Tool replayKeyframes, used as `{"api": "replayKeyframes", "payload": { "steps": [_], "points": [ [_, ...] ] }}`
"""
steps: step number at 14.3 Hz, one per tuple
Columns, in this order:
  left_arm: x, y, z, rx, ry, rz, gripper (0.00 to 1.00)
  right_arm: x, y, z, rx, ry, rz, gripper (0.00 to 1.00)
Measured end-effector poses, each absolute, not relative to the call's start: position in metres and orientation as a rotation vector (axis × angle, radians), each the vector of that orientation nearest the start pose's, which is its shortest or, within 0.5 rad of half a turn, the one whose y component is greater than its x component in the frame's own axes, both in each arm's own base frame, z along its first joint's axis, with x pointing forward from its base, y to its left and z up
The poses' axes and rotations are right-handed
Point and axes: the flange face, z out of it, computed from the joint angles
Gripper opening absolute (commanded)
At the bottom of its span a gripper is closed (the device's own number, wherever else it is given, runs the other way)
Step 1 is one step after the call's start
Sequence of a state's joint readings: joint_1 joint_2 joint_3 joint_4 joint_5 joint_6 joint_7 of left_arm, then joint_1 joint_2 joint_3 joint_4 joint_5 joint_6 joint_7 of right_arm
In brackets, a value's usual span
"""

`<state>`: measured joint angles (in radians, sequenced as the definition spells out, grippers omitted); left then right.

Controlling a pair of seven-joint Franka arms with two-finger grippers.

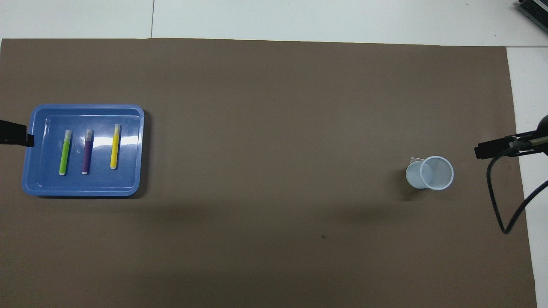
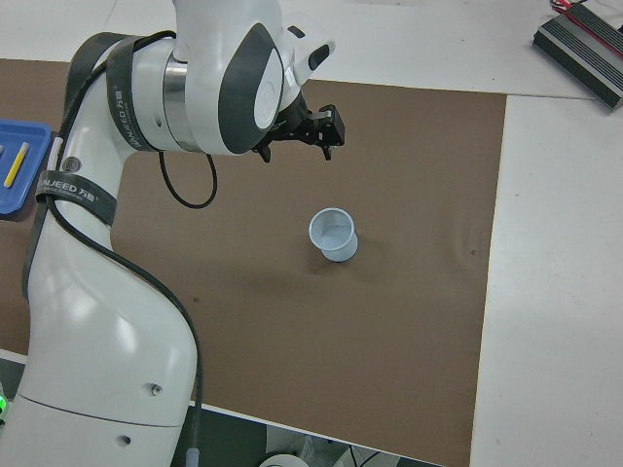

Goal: Transfer and insert pens with both arms

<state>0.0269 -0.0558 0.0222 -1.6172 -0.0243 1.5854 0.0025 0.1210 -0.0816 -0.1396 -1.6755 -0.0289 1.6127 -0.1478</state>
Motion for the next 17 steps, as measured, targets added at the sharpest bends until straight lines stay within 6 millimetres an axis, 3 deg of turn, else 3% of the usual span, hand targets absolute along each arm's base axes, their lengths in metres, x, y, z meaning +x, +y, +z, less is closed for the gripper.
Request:
{"api": "replayKeyframes", "payload": {
  "steps": [11, 13, 17],
  "points": [
    [0.536, 0.027, 0.635, -3.165, -0.091, -0.053, 1.0, 0.532, -0.016, 0.623, -3.154, -0.206, -0.026, 1.0],
    [0.536, 0.028, 0.622, -3.164, -0.094, -0.094, 1.0, 0.532, -0.016, 0.623, -3.154, -0.206, -0.026, 1.0],
    [0.521, 0.027, 0.578, -3.166, -0.097, -0.074, 1.0, 0.532, -0.016, 0.623, -3.154, -0.206, -0.026, 1.0]
  ]
}}
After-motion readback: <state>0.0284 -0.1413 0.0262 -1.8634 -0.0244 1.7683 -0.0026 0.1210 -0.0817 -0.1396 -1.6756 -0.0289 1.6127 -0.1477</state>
